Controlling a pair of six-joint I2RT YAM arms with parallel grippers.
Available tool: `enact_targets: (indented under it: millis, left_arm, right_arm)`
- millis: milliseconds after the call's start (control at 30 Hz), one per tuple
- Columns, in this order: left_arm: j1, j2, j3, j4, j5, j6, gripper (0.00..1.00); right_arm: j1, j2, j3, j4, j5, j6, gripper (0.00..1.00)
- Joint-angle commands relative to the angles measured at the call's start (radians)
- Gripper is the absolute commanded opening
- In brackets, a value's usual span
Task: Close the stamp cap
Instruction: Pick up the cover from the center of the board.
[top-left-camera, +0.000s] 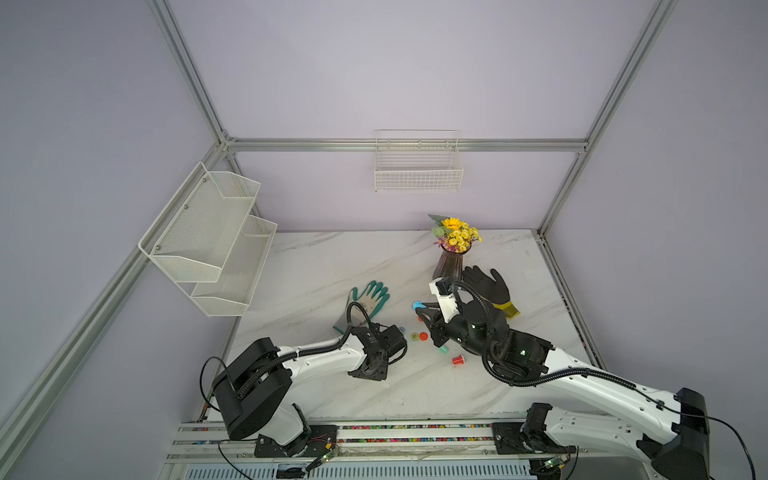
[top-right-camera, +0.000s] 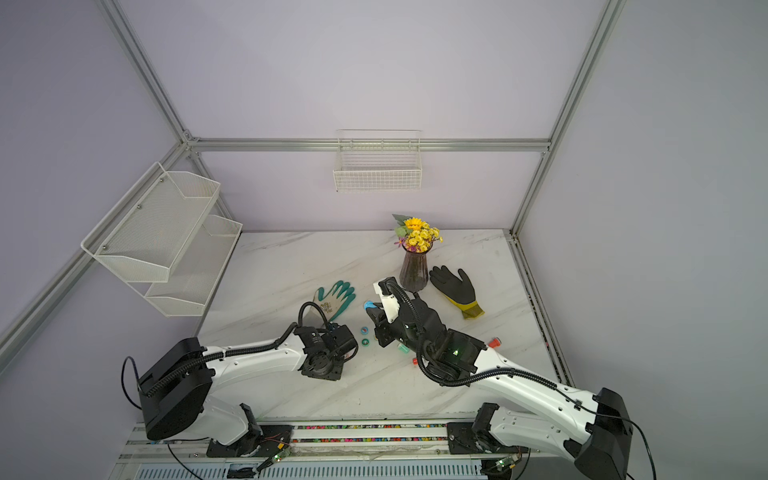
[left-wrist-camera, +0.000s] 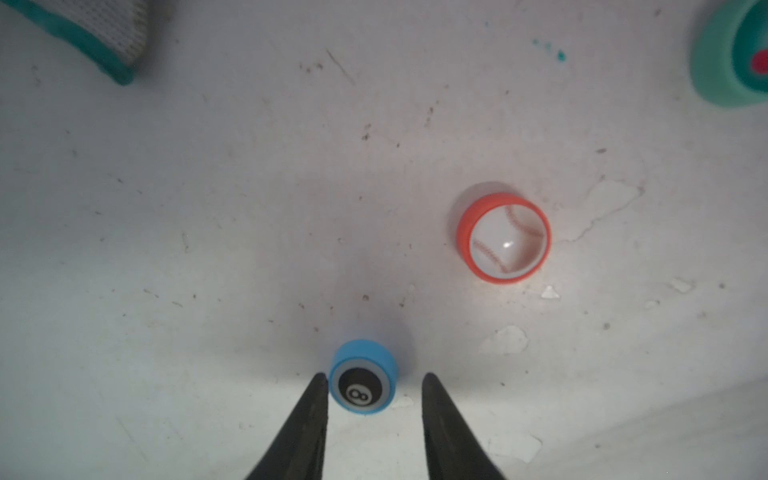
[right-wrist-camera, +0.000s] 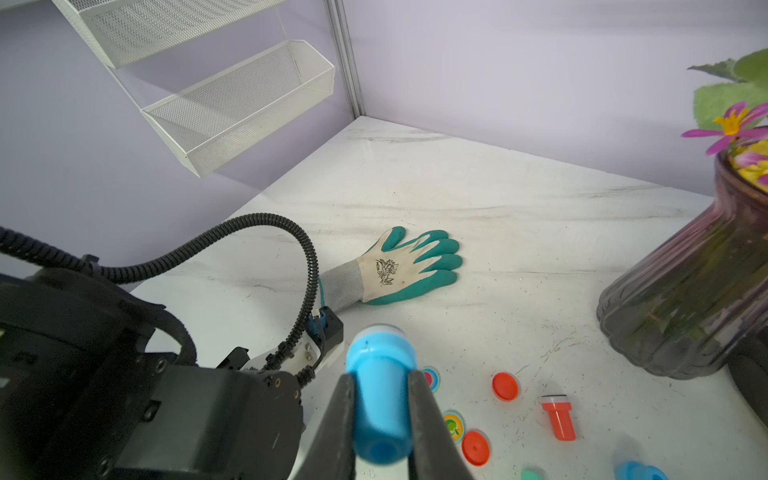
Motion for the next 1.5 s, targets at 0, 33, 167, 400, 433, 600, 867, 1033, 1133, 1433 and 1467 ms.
enact_targets:
  millis: [0, 33, 167, 400, 433, 600, 867, 1033, 1133, 1433, 1467]
  left_arm:
    - [-0.005, 0.016, 0.016, -0.016, -0.032, -0.011, 0.37]
    - [-0.005, 0.018, 0.014, -0.013, -0.03, -0.012, 0.37]
    - [-0.004, 0.03, 0.003, 0.002, -0.021, -0.012, 0.37]
    - [-0.005, 0.045, 0.003, 0.015, -0.014, -0.007, 0.37]
    - [-0.004, 0.04, 0.005, 0.012, -0.016, -0.008, 0.37]
    - [-0.005, 0.026, 0.012, 0.0, -0.026, -0.007, 0.38]
    - [-0.004, 0.045, -0.007, 0.032, 0.006, -0.004, 0.35]
    - [-0.003, 0.058, -0.027, 0.062, 0.029, -0.004, 0.35]
    - [-0.001, 0.061, -0.038, 0.08, 0.047, -0.005, 0.33]
    - [0.006, -0.023, 0.043, 0.017, -0.027, 0.033, 0.27]
    - [0.009, -0.024, 0.055, 0.01, -0.034, 0.039, 0.27]
  right_arm:
    - [0.002, 0.002, 0.027, -0.014, 0.0, 0.001, 0.0]
    - [0.002, 0.003, 0.028, -0.014, 0.0, 0.0, 0.0]
    - [0.003, 0.005, 0.028, -0.014, 0.0, -0.002, 0.0]
    - [0.003, 0.008, 0.029, -0.014, -0.002, -0.005, 0.0]
    - [0.002, 0.008, 0.029, -0.014, -0.002, -0.005, 0.0]
    - [0.002, 0.01, 0.033, -0.014, -0.004, -0.007, 0.0]
    - [0.002, 0.007, 0.03, -0.014, -0.005, -0.005, 0.0]
    - [0.003, 0.002, 0.028, -0.014, -0.002, -0.005, 0.0]
    - [0.002, 0.001, 0.029, -0.014, -0.002, -0.005, 0.0]
    - [0.002, -0.022, 0.028, -0.023, 0.018, -0.007, 0.0]
    - [0.003, -0.027, 0.028, -0.023, 0.019, -0.007, 0.0]
